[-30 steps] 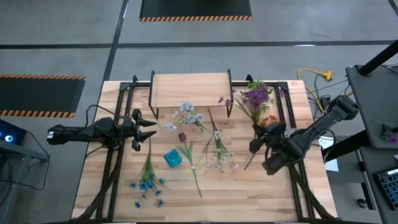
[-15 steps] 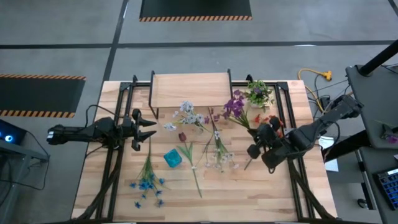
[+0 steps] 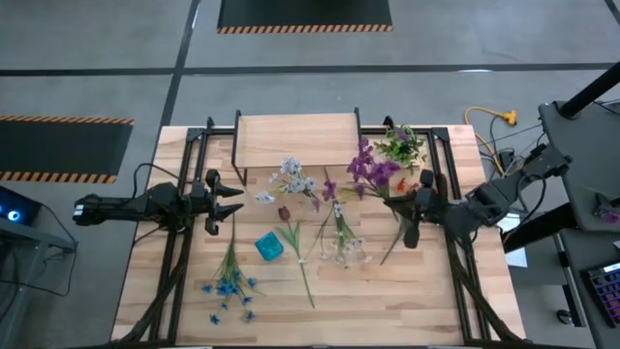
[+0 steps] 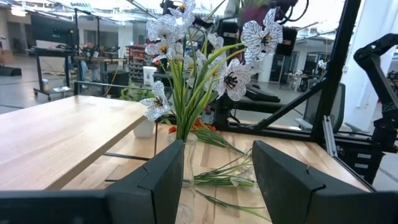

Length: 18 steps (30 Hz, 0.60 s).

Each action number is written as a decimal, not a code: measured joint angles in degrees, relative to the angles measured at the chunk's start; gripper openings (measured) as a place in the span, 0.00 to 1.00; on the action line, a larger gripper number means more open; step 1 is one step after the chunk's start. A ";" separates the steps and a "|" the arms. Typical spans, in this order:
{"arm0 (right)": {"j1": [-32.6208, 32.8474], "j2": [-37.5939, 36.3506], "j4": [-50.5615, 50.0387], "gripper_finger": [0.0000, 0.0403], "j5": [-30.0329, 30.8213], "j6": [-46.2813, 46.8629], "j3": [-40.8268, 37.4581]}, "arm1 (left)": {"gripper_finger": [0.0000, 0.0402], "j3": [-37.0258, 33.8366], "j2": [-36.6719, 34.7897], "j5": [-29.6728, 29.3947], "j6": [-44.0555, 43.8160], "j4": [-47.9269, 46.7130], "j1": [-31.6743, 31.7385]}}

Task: Pick and place flowers into a vace then onto a shelf
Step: Put the purple flowers into the transparent vase

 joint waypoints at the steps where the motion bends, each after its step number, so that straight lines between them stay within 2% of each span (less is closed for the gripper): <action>1: -0.26 -0.68 3.78 0.03 -0.46 -3.34 -1.38 | 0.43 0.00 0.00 -0.01 0.00 0.00 0.00; 5: -2.56 -3.79 17.84 0.03 -5.25 -13.55 -8.01 | 0.43 0.00 0.00 -0.02 0.00 0.00 0.01; 8: -5.90 -6.16 25.46 0.03 -7.59 -17.77 -13.02 | 0.43 0.00 0.00 -0.02 0.00 0.00 -0.01; 11: -10.80 -7.49 35.10 0.03 -12.94 -21.12 -18.43 | 0.43 0.00 0.00 -0.02 0.00 0.00 -0.02; 15: -17.76 -6.47 52.71 0.03 -22.67 -27.23 -25.74 | 0.43 0.00 0.00 -0.02 0.00 0.01 0.00; 18: -21.80 -3.87 64.73 0.03 -26.58 -30.30 -30.08 | 0.43 0.00 0.00 -0.03 0.00 0.01 -0.02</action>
